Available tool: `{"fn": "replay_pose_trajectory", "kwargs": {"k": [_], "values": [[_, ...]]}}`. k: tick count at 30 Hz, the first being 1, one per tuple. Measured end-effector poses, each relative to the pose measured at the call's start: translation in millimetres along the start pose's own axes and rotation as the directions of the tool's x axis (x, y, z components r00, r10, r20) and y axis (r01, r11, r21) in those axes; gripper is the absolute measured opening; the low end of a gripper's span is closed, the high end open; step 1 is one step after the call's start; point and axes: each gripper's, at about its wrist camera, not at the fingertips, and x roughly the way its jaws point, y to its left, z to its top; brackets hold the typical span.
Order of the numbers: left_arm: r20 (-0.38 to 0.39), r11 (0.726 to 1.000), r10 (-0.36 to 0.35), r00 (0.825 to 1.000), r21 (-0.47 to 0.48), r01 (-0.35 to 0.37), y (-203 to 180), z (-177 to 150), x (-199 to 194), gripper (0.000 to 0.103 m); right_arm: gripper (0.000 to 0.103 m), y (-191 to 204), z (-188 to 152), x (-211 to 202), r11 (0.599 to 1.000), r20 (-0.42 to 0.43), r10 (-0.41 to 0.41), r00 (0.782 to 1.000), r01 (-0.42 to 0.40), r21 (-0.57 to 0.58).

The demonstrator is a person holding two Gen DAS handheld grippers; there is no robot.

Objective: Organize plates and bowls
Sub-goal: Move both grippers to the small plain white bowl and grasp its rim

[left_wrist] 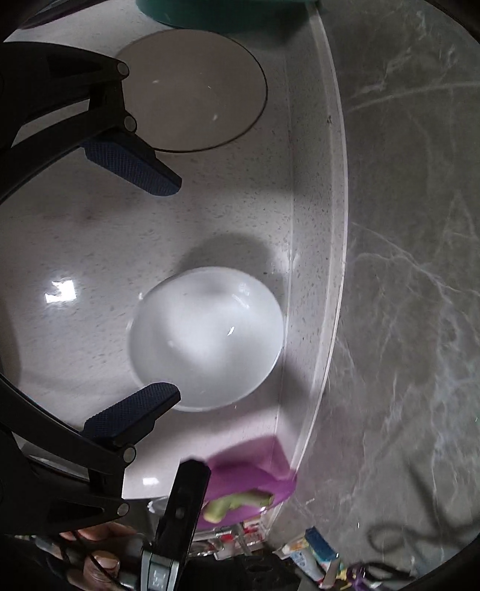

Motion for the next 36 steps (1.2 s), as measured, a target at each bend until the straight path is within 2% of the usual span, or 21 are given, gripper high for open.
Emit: {"fn": "replay_pose_trajectory", "kwargs": {"k": [2, 5, 7, 9, 10, 13, 15, 17, 18, 20, 21, 22, 24, 25, 26, 28, 30, 36], "values": [[-0.008, 1.0, 0.004, 1.0, 0.0, -0.004, 2.8, 6.1, 9.3, 0.102, 0.082, -7.8, 8.2, 12.7, 1.0, -0.036, -0.016, 0.999, 0.016, 0.019], [-0.024, 0.999, 0.034, 0.999, -0.019, -0.034, 3.7, 11.8, 25.7, 0.101, 0.065, -10.0, 15.4, 31.6, 1.0, -0.076, 0.014, 0.997, -0.014, 0.012], [-0.024, 0.998, 0.053, 0.998, -0.024, -0.054, 7.6, 14.5, 34.3, 0.1, 0.063, -10.0, 19.0, 42.5, 1.0, -0.097, 0.028, 0.995, -0.028, 0.007], [-0.033, 0.998, 0.054, 0.998, -0.024, -0.055, 6.8, 15.6, 41.9, 0.094, 0.063, -8.9, 21.9, 52.2, 0.999, -0.107, 0.047, 0.993, -0.046, 0.009], [-0.038, 0.998, 0.056, 0.998, -0.022, -0.057, 6.0, 15.4, 44.8, 0.089, 0.063, -8.3, 23.1, 58.0, 0.999, -0.114, 0.047, 0.992, -0.047, 0.008], [-0.059, 0.998, 0.067, 0.996, -0.008, -0.067, 1.7, 16.2, 57.2, 0.062, 0.062, -7.9, 23.8, 67.7, 0.999, -0.115, 0.032, 0.993, -0.032, 0.006], [-0.055, 0.996, 0.091, 0.994, 0.014, -0.09, -3.0, 19.3, 63.1, 0.061, 0.059, -5.5, 24.1, 74.0, 1.0, -0.124, 0.025, 0.992, -0.026, -0.005], [-0.053, 0.995, 0.096, 0.994, 0.019, -0.095, -4.3, 19.6, 64.5, 0.06, 0.047, -1.2, 22.6, 79.0, 0.999, -0.136, -0.012, 0.991, 0.006, -0.046], [-0.051, 0.995, 0.098, 0.994, 0.027, -0.096, -6.3, 20.5, 65.5, 0.058, 0.044, 0.4, 23.7, 81.6, 0.998, -0.144, -0.027, 0.989, 0.019, -0.058], [-0.059, 0.995, 0.098, 0.993, 0.041, -0.096, -10.6, 21.1, 67.7, 0.041, 0.033, 0.0, 22.0, 85.9, 0.998, -0.161, -0.044, 0.986, 0.034, -0.061], [-0.065, 0.995, 0.096, 0.993, 0.048, -0.093, -13.1, 21.1, 69.7, 0.036, 0.033, 0.0, 21.2, 86.7, 0.998, -0.162, -0.043, 0.986, 0.034, -0.061], [-0.067, 0.994, 0.098, 0.993, 0.06, -0.094, -15.6, 20.7, 71.0, 0.027, 0.031, 1.2, 21.3, 86.6, 0.998, -0.159, -0.042, 0.986, 0.033, -0.062], [-0.073, 0.993, 0.099, 0.992, 0.077, -0.093, -21.7, 20.6, 76.3, 0.025, 0.02, 6.8, 20.7, 86.6, 0.997, -0.158, -0.035, 0.987, 0.023, -0.077], [-0.075, 0.993, 0.095, 0.993, 0.079, -0.089, -23.4, 20.4, 77.2, 0.016, 0.013, 9.9, 21.0, 88.4, 0.996, -0.158, -0.039, 0.987, 0.025, -0.088], [-0.082, 0.993, 0.092, 0.992, 0.083, -0.085, -25.3, 20.3, 79.6, 0.012, 0.01, 13.6, 20.4, 88.4, 0.994, -0.156, -0.049, 0.986, 0.033, -0.103], [-0.08, 0.992, 0.094, 0.992, 0.086, -0.087, -28.2, 19.9, 83.2, 0.012, 0.009, 18.9, 20.8, 89.1, 0.991, -0.149, -0.073, 0.986, 0.054, -0.124], [-0.081, 0.994, 0.08, 0.993, 0.077, -0.074, -28.0, 19.7, 85.3, 0.009, 0.009, 17.0, 21.7, 89.3, 0.993, -0.148, -0.062, 0.987, 0.045, -0.112], [-0.084, 0.994, 0.07, 0.994, 0.089, -0.062, -34.4, 13.8, 75.0, 0.009, 0.009, 25.6, 20.0, 86.9, 0.994, -0.144, -0.057, 0.988, 0.043, -0.096]]}}
